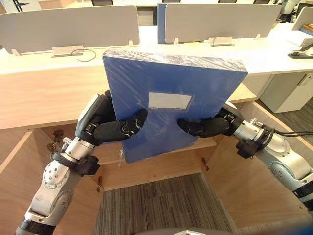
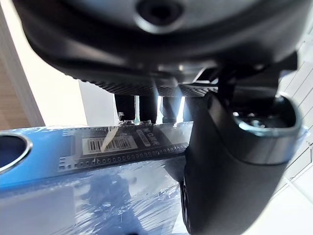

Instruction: Walk over to the cabinet, pick up the folder, carry it to the office cabinet, place the folder inside the office cabinet, then close the office cabinet door

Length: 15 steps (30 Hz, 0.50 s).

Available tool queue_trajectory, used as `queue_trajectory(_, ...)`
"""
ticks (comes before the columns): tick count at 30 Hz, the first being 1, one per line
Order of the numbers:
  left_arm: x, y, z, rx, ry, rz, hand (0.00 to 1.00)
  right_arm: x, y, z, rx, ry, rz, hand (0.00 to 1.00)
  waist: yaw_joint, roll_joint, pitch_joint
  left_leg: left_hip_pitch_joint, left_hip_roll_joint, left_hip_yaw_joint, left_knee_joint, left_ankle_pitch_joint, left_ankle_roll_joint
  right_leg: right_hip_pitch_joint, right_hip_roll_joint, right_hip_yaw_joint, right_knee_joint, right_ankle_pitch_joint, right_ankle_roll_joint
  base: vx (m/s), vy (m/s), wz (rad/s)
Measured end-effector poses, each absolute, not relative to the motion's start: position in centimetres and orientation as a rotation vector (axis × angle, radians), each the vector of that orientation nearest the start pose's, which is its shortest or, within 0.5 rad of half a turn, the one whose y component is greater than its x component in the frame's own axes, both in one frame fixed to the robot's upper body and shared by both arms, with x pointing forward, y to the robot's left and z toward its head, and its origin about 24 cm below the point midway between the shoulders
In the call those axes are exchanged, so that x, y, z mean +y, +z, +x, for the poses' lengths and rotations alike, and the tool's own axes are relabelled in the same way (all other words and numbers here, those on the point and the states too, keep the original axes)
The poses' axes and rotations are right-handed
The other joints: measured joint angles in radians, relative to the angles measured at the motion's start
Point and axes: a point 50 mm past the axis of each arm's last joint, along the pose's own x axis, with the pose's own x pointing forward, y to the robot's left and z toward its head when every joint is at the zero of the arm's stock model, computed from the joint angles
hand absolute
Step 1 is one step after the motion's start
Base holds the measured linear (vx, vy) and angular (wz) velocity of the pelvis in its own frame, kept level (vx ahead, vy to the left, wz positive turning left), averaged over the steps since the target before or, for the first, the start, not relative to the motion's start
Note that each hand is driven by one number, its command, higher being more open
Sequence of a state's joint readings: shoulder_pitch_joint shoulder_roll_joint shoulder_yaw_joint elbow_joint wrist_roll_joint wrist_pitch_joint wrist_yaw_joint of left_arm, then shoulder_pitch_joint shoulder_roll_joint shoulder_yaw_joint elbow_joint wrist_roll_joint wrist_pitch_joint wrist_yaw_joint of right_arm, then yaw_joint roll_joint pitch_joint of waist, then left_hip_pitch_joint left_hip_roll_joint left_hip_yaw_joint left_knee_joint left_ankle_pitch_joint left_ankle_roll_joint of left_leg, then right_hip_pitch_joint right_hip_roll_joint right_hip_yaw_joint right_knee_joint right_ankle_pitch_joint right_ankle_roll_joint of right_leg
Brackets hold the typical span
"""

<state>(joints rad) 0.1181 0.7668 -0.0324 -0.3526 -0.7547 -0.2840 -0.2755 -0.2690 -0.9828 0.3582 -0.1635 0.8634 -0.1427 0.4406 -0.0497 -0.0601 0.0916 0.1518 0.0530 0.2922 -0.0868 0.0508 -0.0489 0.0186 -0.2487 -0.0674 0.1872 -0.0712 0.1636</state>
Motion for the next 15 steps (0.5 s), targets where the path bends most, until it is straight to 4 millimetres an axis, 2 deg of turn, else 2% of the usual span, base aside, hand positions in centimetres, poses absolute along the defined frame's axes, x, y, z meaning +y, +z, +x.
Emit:
queue_trajectory(3, 21.6, 14.1, 21.7, -0.327, -0.563, -0.048, 1.00, -18.9, 15.8, 26.2, -0.177, 0.866, -0.190, 0.00, -0.001, -0.009, -0.015, -0.005, 0.001, 0.000, 0.000, 0.000, 0.000, -0.002, 0.000, -0.002, -0.003, 0.001, 0.000, 0.00, 0.000, 0.00)
queue_trajectory(5, 21.7, 12.4, 21.5, -0.248, -0.593, -0.094, 1.00, -18.8, 15.7, 26.0, -0.167, 0.877, -0.245, 0.00, -0.003, -0.012, -0.024, -0.009, 0.001, 0.000, 0.000, 0.000, 0.000, -0.005, 0.001, -0.002, -0.005, 0.003, -0.001, 0.00, 0.000, 0.00)
queue_trajectory(7, 21.5, 9.0, 21.2, -0.081, -0.642, -0.116, 1.00, -18.6, 15.1, 25.8, -0.149, 0.888, -0.365, 0.00, -0.003, -0.017, -0.029, -0.016, 0.002, 0.000, 0.000, 0.001, 0.000, -0.012, 0.001, -0.002, -0.008, 0.006, 0.000, 0.00, 0.000, 0.00)
queue_trajectory(8, 21.1, 8.2, 20.9, -0.028, -0.671, -0.123, 1.00, -18.3, 14.7, 25.7, -0.141, 0.900, -0.393, 0.00, -0.003, -0.019, -0.032, -0.020, 0.002, 0.000, 0.000, 0.001, 0.000, -0.017, 0.002, -0.002, -0.008, 0.007, -0.001, 0.00, 0.000, 0.00)
queue_trajectory(9, 21.1, 5.6, 20.0, 0.091, -0.668, -0.127, 1.00, -18.2, 13.9, 25.5, -0.118, 0.913, -0.475, 0.00, -0.007, -0.019, -0.032, -0.022, 0.002, 0.002, 0.000, 0.002, 0.000, -0.021, 0.002, -0.002, -0.008, 0.009, -0.001, 0.00, 0.000, 0.00)
queue_trajectory(10, 21.2, 4.6, 19.6, 0.144, -0.669, -0.114, 1.00, -18.0, 13.6, 25.4, -0.109, 0.924, -0.509, 0.00, -0.008, -0.019, -0.032, -0.022, 0.002, 0.002, 0.000, 0.002, 0.000, -0.021, 0.003, -0.001, -0.008, 0.009, -0.001, 0.01, 0.012, -0.04)
queue_trajectory(11, 21.3, 2.6, 18.9, 0.248, -0.680, -0.065, 1.00, -17.6, 12.7, 25.1, -0.088, 0.946, -0.575, 0.00, -0.010, -0.019, -0.032, -0.023, 0.003, 0.005, 0.000, 0.001, 0.000, -0.024, 0.004, 0.000, -0.008, 0.009, -0.001, 0.01, 0.007, -0.04)
queue_trajectory(12, 21.4, 1.7, 18.5, 0.293, -0.692, -0.021, 1.00, -17.5, 12.2, 25.0, -0.078, 0.956, -0.606, 0.00, -0.010, -0.019, -0.032, -0.023, 0.004, 0.006, 0.000, 0.001, -0.001, -0.026, 0.005, 0.001, -0.008, 0.009, -0.001, 0.01, 0.008, -0.06)
queue_trajectory(15, 22.2, -2.8, 15.9, 0.523, -0.782, 0.199, 1.00, -16.1, 8.8, 23.5, -0.001, 1.045, -0.697, 0.00, -0.010, -0.019, -0.034, -0.032, 0.009, 0.014, 0.000, 0.000, -0.003, -0.040, 0.009, 0.008, -0.008, 0.010, -0.002, 0.01, 0.008, -0.08)
